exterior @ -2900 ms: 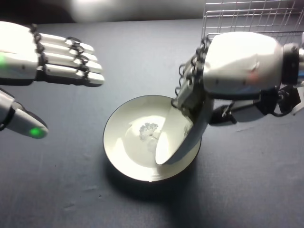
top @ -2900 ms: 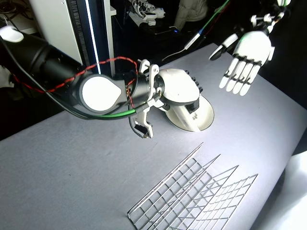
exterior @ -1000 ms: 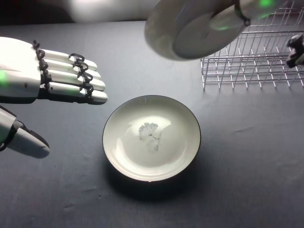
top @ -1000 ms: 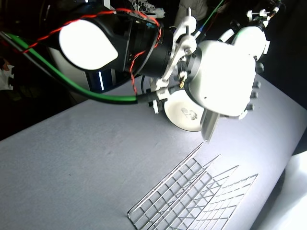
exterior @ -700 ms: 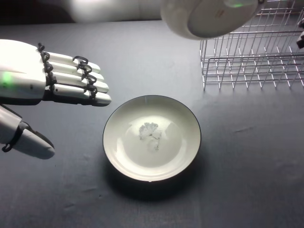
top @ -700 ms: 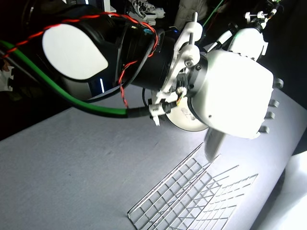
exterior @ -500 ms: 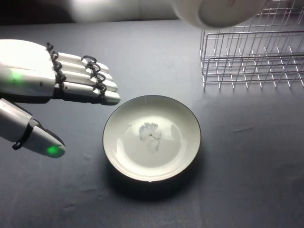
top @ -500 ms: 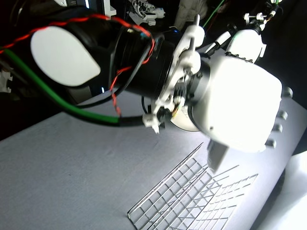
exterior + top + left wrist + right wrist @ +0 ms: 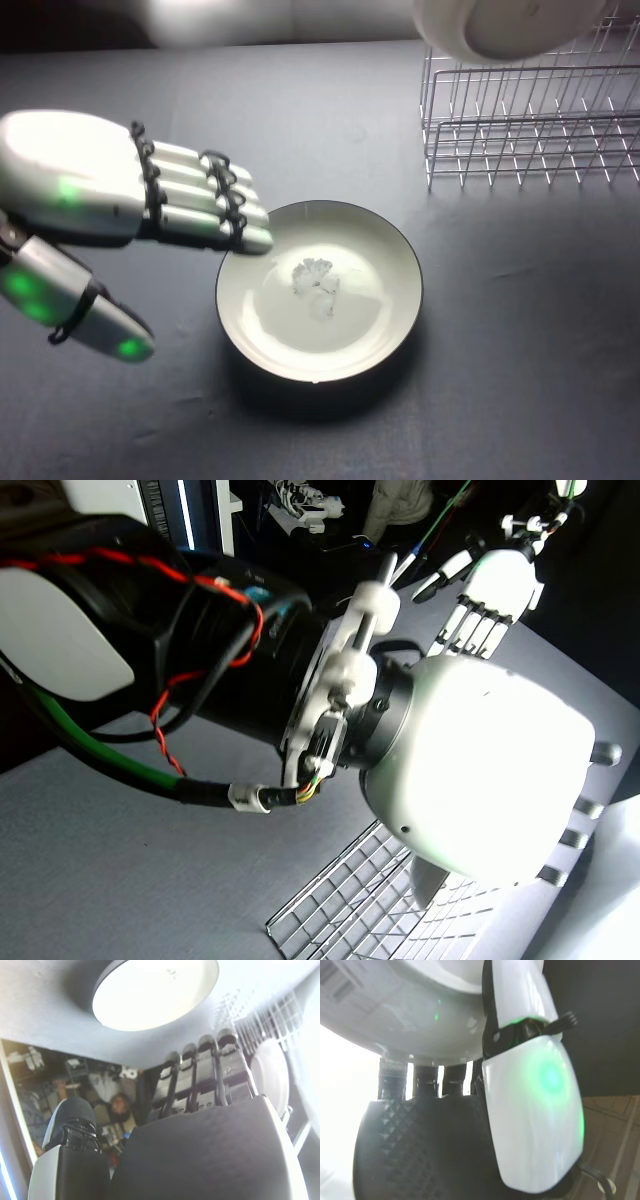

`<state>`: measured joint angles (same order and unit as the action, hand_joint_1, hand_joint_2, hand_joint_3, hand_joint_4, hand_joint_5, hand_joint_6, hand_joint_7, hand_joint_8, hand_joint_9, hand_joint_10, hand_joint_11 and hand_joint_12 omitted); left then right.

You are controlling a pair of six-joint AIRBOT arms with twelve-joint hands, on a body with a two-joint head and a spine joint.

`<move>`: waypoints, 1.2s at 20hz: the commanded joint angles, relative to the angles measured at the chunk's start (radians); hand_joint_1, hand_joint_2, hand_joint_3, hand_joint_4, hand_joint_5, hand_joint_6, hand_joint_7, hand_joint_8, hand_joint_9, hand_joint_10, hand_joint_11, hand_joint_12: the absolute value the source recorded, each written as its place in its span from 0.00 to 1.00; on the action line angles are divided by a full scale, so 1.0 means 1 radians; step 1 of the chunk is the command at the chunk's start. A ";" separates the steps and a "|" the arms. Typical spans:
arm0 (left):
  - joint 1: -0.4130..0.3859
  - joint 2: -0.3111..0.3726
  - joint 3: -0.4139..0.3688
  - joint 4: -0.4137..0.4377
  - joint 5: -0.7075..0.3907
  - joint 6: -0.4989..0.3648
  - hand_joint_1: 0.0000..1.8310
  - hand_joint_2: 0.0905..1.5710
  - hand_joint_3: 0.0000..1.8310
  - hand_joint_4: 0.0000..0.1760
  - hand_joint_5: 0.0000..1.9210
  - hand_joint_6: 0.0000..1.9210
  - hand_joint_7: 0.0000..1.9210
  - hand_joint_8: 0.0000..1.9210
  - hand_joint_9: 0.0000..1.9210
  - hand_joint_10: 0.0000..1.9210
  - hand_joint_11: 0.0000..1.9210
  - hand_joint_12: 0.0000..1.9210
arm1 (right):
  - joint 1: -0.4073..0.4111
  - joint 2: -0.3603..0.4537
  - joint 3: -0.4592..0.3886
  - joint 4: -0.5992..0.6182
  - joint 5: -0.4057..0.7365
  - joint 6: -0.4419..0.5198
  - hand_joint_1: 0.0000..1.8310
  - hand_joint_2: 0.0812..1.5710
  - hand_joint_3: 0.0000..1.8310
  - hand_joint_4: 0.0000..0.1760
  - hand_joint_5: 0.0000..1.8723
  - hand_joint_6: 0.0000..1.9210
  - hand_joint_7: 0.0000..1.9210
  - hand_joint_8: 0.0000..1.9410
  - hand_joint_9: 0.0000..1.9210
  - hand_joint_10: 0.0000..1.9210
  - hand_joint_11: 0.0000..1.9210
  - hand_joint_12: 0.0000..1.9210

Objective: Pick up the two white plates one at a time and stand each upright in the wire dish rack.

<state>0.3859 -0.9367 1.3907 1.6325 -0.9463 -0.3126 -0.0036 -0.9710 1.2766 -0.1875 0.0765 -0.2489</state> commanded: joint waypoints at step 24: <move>0.112 -0.074 -0.009 -0.070 0.152 0.106 0.00 0.73 0.00 0.00 0.00 0.00 0.00 0.00 0.00 0.00 0.00 0.00 | -0.212 0.011 0.108 0.008 0.236 0.012 0.76 0.67 0.00 0.00 0.52 0.51 0.57 0.38 0.52 0.54 0.46 0.56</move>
<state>0.5022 -1.0107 1.3800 1.6180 -0.7689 -0.2062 -0.2329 -0.9680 1.3827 -0.1959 0.1898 -0.2459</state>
